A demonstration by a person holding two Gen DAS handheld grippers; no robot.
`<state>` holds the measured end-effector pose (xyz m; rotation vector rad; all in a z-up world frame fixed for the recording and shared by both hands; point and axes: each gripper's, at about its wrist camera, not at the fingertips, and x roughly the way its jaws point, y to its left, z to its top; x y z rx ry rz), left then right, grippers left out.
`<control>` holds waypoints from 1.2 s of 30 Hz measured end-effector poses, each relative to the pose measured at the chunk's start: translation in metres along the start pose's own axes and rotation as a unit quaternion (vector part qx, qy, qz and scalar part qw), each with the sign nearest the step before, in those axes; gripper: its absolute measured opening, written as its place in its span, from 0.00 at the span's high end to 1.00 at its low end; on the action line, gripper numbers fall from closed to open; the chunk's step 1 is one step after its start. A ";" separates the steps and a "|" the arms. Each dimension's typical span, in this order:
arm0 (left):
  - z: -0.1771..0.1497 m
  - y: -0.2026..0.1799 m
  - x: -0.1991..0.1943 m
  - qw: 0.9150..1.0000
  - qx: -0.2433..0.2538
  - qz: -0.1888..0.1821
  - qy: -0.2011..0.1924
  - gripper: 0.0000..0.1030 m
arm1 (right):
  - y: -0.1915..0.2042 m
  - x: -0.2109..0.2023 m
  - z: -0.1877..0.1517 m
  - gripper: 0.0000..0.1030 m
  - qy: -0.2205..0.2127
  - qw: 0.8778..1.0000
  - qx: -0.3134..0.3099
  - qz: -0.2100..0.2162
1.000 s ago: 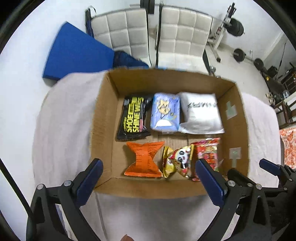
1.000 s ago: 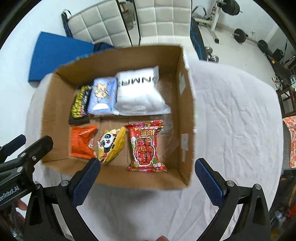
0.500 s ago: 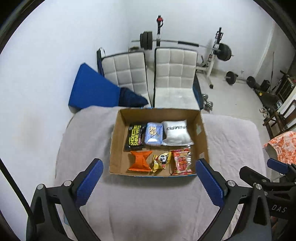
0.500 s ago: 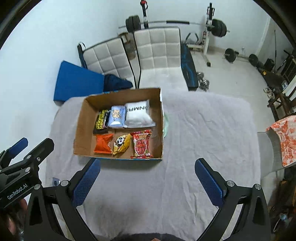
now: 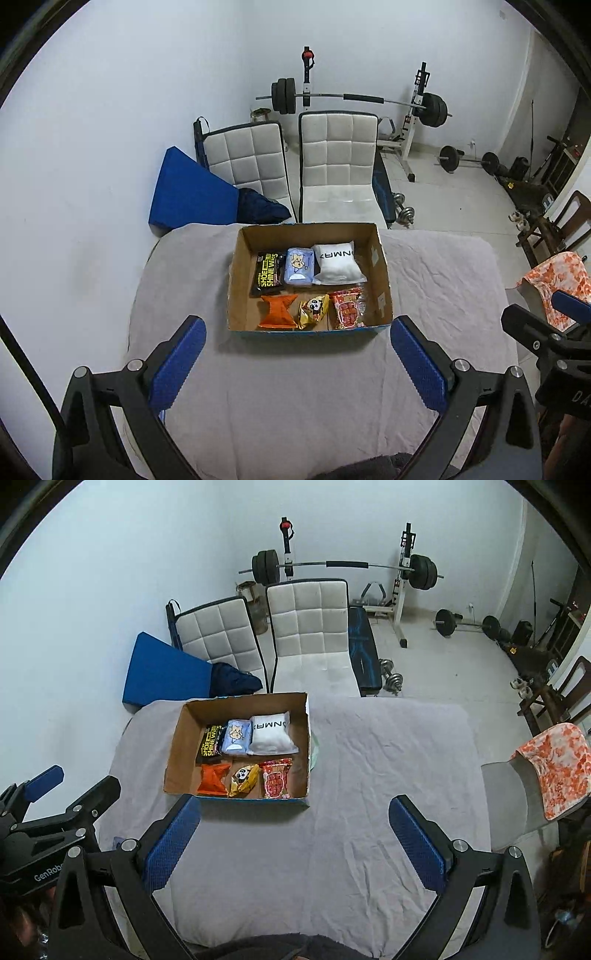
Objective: Organize soft objects
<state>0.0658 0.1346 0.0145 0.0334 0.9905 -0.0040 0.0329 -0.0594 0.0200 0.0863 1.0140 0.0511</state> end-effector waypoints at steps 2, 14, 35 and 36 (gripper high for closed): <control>-0.002 0.000 -0.008 1.000 -0.005 -0.001 -0.007 0.00 | 0.000 -0.006 -0.001 0.00 -0.004 1.000 -0.002 -0.003; -0.004 -0.003 -0.023 1.000 -0.008 -0.009 -0.018 0.00 | -0.009 -0.012 -0.004 0.00 -0.009 1.000 0.008 -0.013; -0.003 -0.003 -0.034 0.999 -0.021 0.003 -0.035 0.00 | -0.012 -0.018 0.003 0.00 -0.024 1.000 0.001 -0.018; -0.003 -0.003 -0.034 0.999 -0.021 0.003 -0.035 0.00 | -0.011 -0.019 0.003 0.00 -0.024 1.000 0.001 -0.017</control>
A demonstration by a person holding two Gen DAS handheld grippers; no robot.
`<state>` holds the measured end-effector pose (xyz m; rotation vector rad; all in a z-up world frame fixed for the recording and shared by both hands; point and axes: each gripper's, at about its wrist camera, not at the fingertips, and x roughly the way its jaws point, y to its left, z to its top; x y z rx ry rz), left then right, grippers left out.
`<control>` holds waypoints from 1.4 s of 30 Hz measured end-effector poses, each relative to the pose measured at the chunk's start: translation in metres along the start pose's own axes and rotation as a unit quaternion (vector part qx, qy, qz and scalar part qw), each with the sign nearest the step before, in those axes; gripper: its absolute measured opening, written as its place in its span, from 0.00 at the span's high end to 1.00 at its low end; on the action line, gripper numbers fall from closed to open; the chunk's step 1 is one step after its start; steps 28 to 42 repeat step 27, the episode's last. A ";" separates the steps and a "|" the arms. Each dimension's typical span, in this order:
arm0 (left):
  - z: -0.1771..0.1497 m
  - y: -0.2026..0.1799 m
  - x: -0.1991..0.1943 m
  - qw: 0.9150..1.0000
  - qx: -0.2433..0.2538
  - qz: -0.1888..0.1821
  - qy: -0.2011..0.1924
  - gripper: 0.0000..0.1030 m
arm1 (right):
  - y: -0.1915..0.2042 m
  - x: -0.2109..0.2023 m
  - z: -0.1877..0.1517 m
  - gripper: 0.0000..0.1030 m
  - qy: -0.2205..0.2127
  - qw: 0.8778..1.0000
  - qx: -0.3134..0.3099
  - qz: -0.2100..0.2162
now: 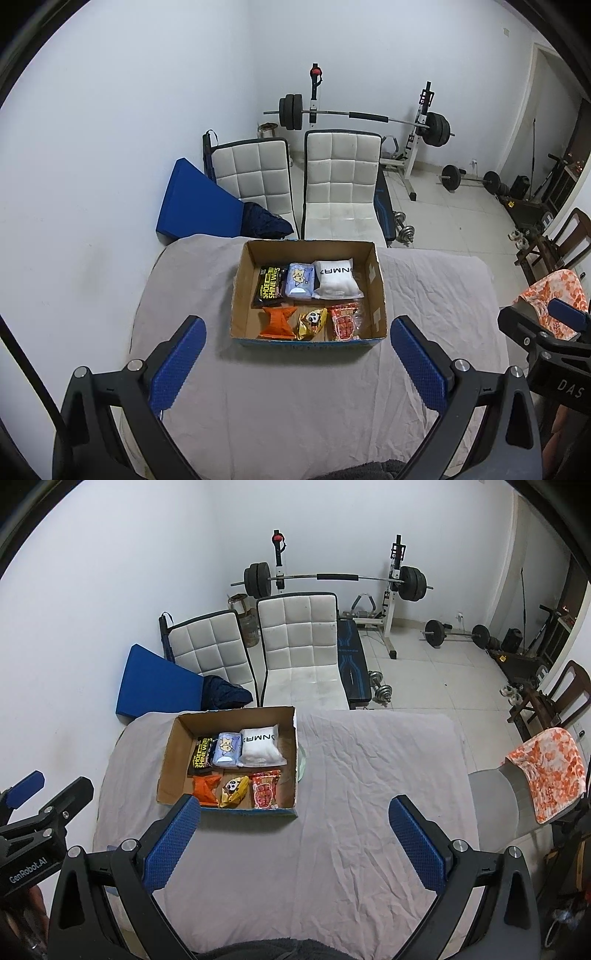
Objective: Organize soft objects
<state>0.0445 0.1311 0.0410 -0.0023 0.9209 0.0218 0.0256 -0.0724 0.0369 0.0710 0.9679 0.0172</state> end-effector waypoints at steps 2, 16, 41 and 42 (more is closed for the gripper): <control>0.000 0.001 0.000 1.000 -0.003 0.000 0.001 0.00 | 0.000 0.001 0.001 0.00 0.000 1.000 -0.002 0.000; -0.001 0.002 0.001 1.000 -0.003 0.003 0.005 0.00 | -0.004 0.006 0.002 0.00 0.006 1.000 0.000 0.002; 0.000 0.004 0.003 1.000 -0.003 0.005 0.007 0.00 | -0.005 0.009 0.002 0.00 0.008 1.000 0.001 0.004; 0.000 0.004 0.003 1.000 -0.003 0.005 0.007 0.00 | -0.005 0.009 0.002 0.00 0.008 1.000 0.001 0.004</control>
